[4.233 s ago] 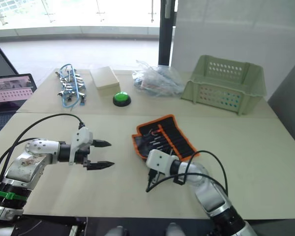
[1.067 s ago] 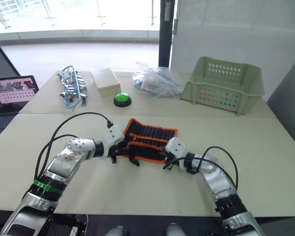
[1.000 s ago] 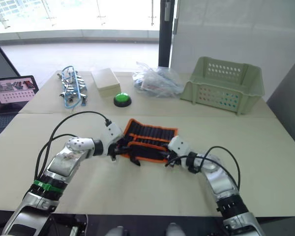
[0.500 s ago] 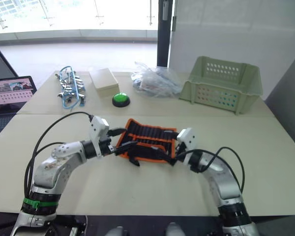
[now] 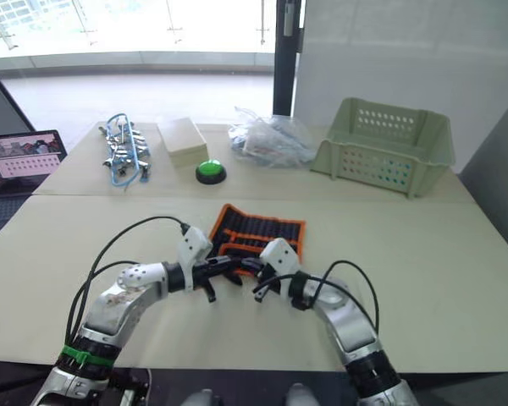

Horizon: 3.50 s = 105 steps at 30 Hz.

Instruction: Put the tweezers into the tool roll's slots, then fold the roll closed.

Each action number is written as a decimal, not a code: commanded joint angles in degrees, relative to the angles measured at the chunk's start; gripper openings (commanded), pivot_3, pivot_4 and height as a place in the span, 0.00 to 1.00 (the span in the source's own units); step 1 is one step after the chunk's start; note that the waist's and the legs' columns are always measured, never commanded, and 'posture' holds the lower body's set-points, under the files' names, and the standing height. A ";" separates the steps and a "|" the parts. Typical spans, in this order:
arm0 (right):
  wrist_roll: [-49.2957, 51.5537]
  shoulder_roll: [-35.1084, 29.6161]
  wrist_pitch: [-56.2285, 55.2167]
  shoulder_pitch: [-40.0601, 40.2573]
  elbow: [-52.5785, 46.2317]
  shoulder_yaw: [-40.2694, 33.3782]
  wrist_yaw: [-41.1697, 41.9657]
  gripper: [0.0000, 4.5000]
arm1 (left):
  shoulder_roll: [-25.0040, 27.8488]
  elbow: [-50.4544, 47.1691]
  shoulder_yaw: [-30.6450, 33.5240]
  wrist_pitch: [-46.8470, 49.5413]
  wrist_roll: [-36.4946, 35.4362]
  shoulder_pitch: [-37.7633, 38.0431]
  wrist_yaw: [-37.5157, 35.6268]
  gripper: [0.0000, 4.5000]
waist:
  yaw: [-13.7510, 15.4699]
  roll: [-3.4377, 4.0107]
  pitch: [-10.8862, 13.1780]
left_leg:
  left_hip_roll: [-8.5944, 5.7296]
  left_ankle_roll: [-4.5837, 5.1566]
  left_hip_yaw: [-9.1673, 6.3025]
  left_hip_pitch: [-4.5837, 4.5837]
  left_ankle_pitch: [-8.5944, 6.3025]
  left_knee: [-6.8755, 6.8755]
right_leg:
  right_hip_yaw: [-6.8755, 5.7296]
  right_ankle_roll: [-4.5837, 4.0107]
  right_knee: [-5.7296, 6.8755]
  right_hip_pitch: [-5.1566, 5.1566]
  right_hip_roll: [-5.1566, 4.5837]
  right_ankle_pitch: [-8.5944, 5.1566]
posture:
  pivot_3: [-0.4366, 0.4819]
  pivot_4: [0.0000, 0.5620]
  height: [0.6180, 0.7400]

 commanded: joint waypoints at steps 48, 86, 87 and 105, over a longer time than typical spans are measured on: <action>23.90 -11.30 44.64 -11.40 3.52 -26.27 -3.96 0.06 | 11.50 -14.29 7.89 4.01 -10.61 1.37 -10.06 0.00 | -0.14 0.18 -0.03 | -0.02 -0.05 -0.01 -0.06 0.07 -0.08 | 0.04 -0.01 -0.12 0.01 -0.01 0.00 | 0.48 0.27 1.00; 33.78 -4.67 70.89 -20.77 19.23 -30.46 -3.71 1.00 | 28.76 -31.26 28.86 14.86 -24.10 26.56 -9.22 0.99 | -1.70 0.19 0.08 | 0.47 -0.01 0.11 0.14 0.05 -0.48 | 0.07 -0.23 -0.25 -0.04 0.43 -0.03 | 0.48 0.27 1.00; 33.69 -4.75 70.65 -21.06 19.82 -30.44 -3.63 1.00 | 28.83 -31.29 28.79 14.85 -23.92 26.73 -8.95 0.99 | -1.72 0.19 0.08 | 0.47 -0.01 0.12 0.16 0.05 -0.51 | 0.08 -0.24 -0.25 -0.04 0.43 -0.02 | 0.48 0.27 1.00; 34.82 -4.70 67.69 -23.23 25.89 -33.90 -3.05 0.28 | 29.03 -30.16 28.16 12.53 -23.13 27.40 -8.46 1.00 | -1.55 0.24 0.11 | 0.47 -0.02 0.15 0.13 0.05 -0.71 | 0.10 -0.34 -0.35 -0.12 0.42 -0.03 | 0.48 0.27 1.00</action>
